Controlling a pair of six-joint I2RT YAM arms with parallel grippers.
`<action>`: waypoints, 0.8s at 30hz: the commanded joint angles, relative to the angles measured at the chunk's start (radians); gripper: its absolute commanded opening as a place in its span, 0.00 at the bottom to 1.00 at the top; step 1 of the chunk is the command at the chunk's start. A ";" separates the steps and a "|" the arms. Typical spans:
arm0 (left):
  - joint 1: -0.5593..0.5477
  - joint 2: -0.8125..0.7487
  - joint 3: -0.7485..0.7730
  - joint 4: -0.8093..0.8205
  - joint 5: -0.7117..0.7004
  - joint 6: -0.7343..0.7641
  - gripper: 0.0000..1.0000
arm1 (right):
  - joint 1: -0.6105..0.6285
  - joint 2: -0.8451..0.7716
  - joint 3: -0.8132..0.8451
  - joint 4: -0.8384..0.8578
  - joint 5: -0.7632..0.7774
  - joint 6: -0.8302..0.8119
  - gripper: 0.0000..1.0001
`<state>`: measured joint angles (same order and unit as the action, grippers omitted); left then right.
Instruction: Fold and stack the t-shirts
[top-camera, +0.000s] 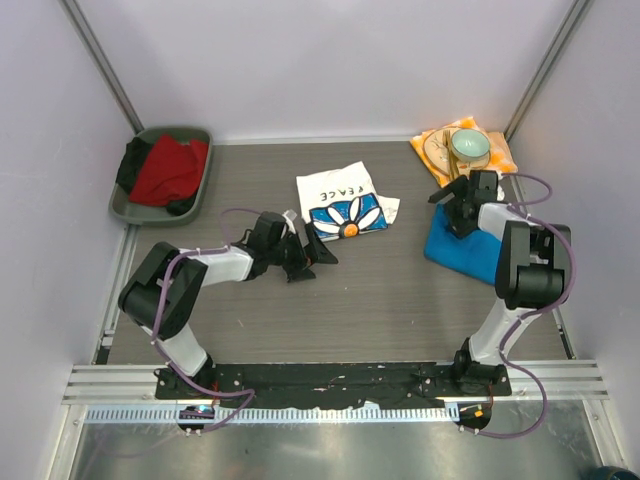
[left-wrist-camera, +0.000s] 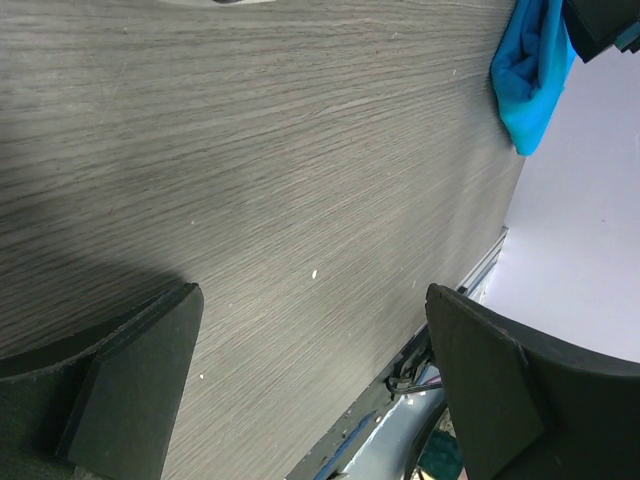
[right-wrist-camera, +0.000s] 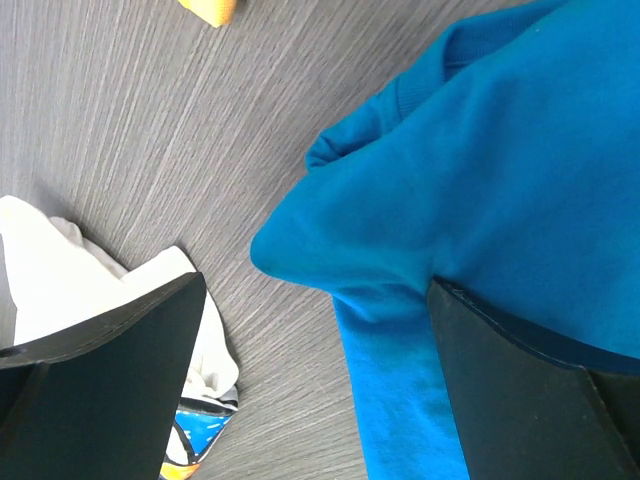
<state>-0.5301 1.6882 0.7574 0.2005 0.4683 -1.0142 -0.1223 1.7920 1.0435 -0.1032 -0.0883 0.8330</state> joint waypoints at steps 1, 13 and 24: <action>-0.005 0.019 0.031 -0.032 -0.033 0.023 1.00 | 0.036 0.020 0.051 -0.145 0.082 -0.032 1.00; -0.004 0.019 0.206 -0.280 -0.240 0.052 1.00 | 0.210 -0.138 0.383 -0.346 0.269 -0.112 1.00; -0.004 0.189 0.221 -0.207 -0.367 -0.043 0.97 | 0.315 -0.120 0.451 -0.328 0.229 -0.140 1.00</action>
<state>-0.5304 1.8000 0.9878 0.0238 0.2153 -1.0367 0.1852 1.6878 1.4609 -0.4389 0.1421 0.7200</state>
